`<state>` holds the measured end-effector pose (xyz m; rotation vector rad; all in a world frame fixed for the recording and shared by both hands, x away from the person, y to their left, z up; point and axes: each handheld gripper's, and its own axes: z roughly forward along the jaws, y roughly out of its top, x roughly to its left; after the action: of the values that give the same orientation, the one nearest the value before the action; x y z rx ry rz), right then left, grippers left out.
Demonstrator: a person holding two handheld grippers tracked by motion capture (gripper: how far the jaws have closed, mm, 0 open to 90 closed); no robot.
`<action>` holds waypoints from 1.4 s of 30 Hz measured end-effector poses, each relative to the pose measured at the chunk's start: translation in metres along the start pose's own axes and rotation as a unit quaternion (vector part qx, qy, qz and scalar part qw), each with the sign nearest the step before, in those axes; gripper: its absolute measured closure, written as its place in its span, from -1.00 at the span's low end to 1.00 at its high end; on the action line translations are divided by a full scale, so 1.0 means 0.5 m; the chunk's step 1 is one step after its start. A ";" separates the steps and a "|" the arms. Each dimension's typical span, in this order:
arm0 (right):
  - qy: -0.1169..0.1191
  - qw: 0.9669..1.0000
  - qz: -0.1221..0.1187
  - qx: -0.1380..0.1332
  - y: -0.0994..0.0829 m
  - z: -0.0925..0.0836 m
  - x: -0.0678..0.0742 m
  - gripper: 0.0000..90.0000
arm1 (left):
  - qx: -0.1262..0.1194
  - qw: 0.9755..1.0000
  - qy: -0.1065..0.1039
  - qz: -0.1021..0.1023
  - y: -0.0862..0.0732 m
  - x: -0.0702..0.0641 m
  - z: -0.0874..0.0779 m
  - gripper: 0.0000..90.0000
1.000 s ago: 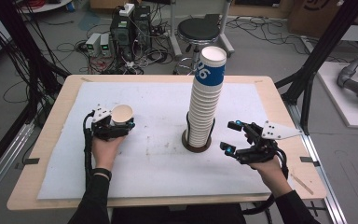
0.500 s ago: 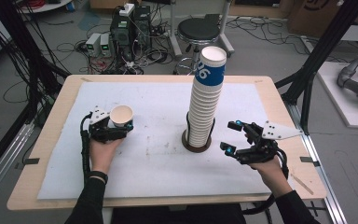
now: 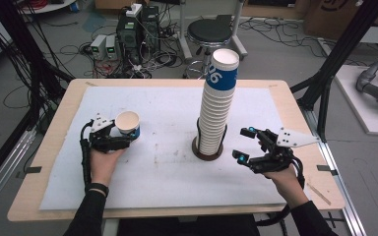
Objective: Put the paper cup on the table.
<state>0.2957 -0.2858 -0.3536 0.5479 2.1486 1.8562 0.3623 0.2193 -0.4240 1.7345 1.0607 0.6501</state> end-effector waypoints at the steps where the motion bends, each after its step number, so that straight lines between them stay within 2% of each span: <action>1: 0.000 1.000 0.001 0.001 0.000 0.000 0.000 -0.56 | 0.000 1.000 0.000 0.001 0.000 0.001 -0.004 -0.72; 8: -0.002 1.000 0.001 0.002 -0.001 0.001 -0.001 -0.56 | -0.002 1.000 -0.001 0.000 -0.005 0.002 -0.043 -0.72; 11: -0.002 1.000 0.001 0.004 -0.001 0.000 -0.003 -0.56 | -0.009 1.000 -0.008 -0.001 -0.003 -0.004 -0.060 -0.72; 15: -0.002 1.000 -0.001 0.006 -0.002 -0.002 -0.006 -0.56 | -0.021 0.999 -0.020 0.013 0.005 -0.021 -0.088 -0.72; 20: -0.004 1.000 -0.002 0.014 -0.012 -0.009 -0.016 -0.56 | -0.048 0.997 -0.050 0.030 0.026 -0.049 -0.118 -0.72; 24: -0.012 1.000 0.004 0.013 -0.014 -0.014 -0.022 -0.56 | -0.067 0.993 -0.092 0.037 0.042 -0.076 -0.126 -0.71; 26: -0.013 1.000 0.003 0.013 -0.013 -0.014 -0.021 -0.56 | -0.074 0.990 -0.110 0.045 0.049 -0.091 -0.125 -0.71; 30: -0.012 1.000 0.005 0.017 -0.014 -0.011 -0.023 -0.56 | -0.114 0.979 -0.165 0.048 0.065 -0.120 -0.121 -0.71; 32: -0.011 1.000 0.004 0.018 -0.014 -0.010 -0.024 -0.56 | -0.118 0.974 -0.185 0.059 0.073 -0.137 -0.115 -0.71; 37: -0.012 1.000 0.009 0.017 -0.014 -0.012 -0.027 -0.56 | -0.125 0.959 -0.239 0.086 0.088 -0.187 -0.098 -0.71; 41: -0.013 1.000 0.006 0.019 -0.011 -0.010 -0.024 -0.56 | -0.117 0.951 -0.270 0.099 0.092 -0.219 -0.088 -0.71; 42: -0.013 1.000 0.005 0.019 -0.010 -0.009 -0.023 -0.56 | -0.115 0.950 -0.273 0.102 0.092 -0.224 -0.087 -0.71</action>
<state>0.3033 -0.2956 -0.3586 0.5875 2.1719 1.8069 0.2905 0.1335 -0.3604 1.6881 0.4075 0.3613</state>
